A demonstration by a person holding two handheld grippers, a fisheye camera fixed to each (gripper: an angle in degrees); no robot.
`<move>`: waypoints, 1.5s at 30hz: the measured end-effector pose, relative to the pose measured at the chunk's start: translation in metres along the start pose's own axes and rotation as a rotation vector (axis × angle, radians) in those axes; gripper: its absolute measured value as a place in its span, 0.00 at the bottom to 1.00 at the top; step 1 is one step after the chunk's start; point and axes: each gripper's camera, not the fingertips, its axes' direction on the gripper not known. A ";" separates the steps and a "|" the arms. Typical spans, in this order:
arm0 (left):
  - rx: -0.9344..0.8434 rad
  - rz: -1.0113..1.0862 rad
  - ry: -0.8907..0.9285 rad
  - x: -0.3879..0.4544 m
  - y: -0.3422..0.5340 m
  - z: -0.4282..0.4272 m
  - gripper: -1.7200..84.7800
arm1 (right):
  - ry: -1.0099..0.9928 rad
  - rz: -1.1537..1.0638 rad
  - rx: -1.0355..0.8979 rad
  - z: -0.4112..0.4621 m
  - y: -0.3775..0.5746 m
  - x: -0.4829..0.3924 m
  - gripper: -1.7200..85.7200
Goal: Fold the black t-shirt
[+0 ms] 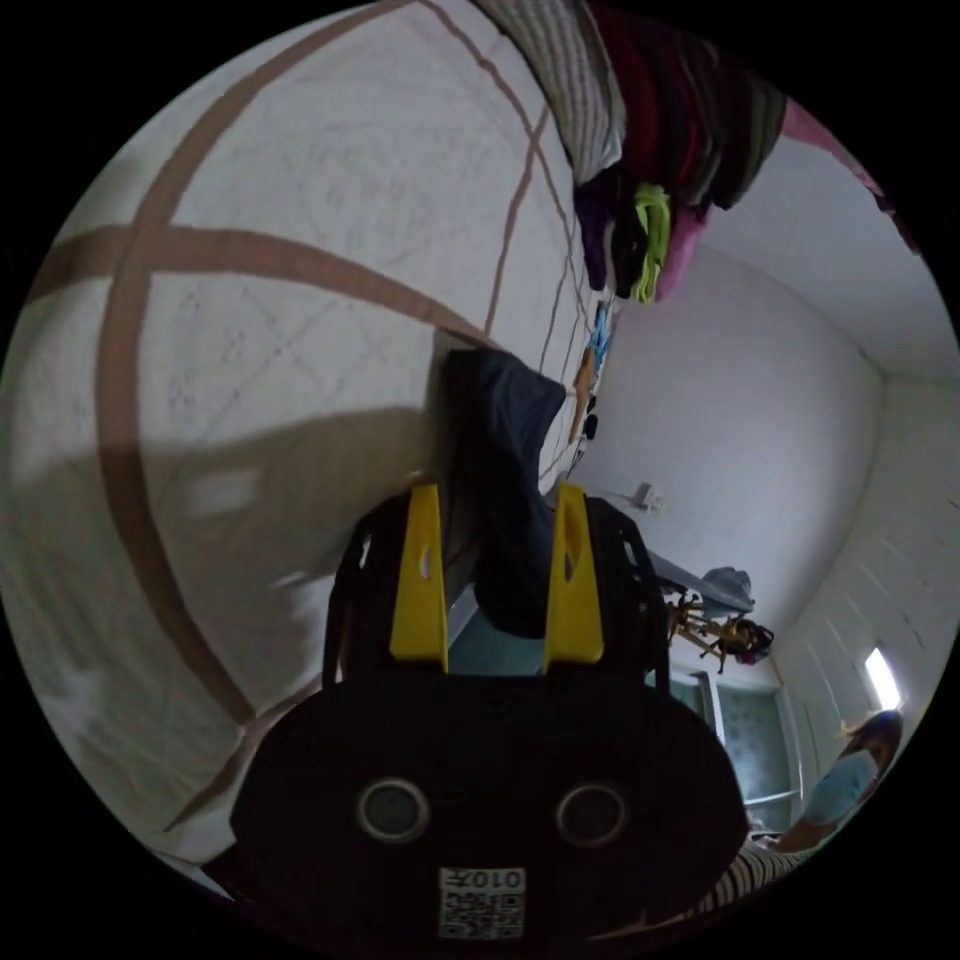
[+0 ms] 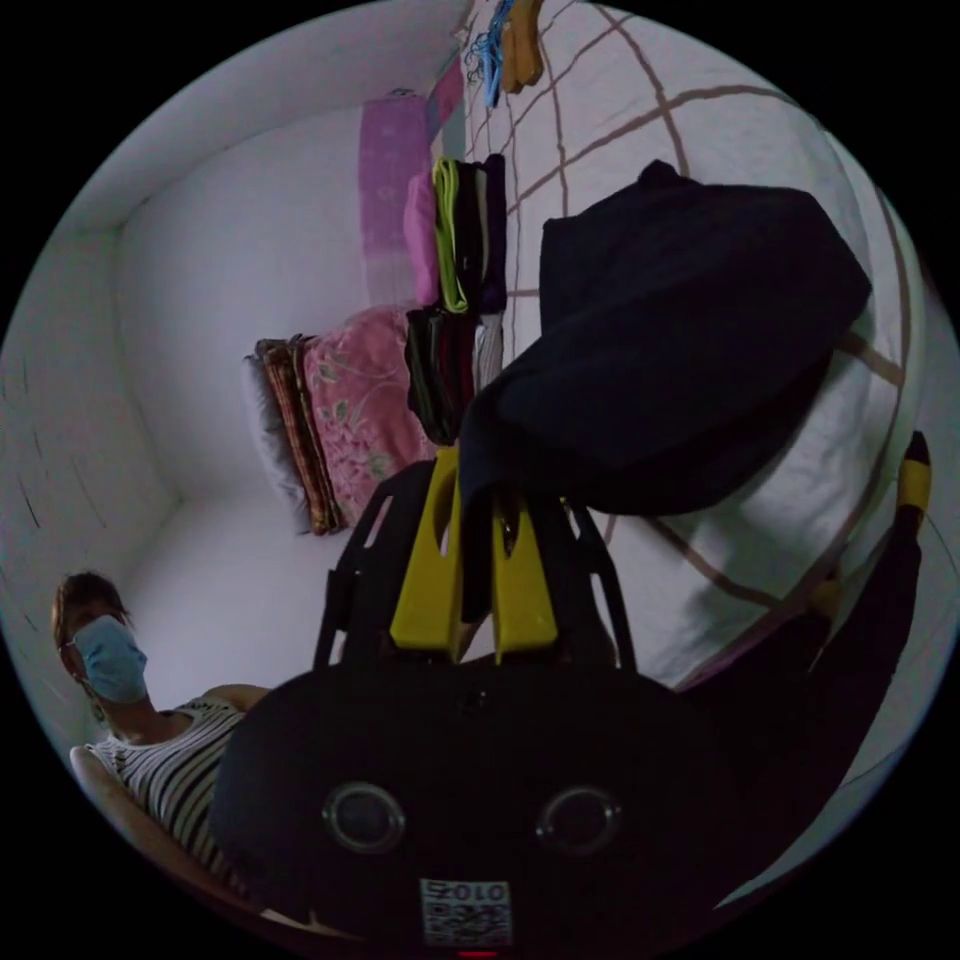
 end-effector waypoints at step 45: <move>0.699 0.518 0.104 0.278 0.319 0.006 0.08 | 0.167 -0.720 -0.769 -0.085 -0.275 -0.736 0.08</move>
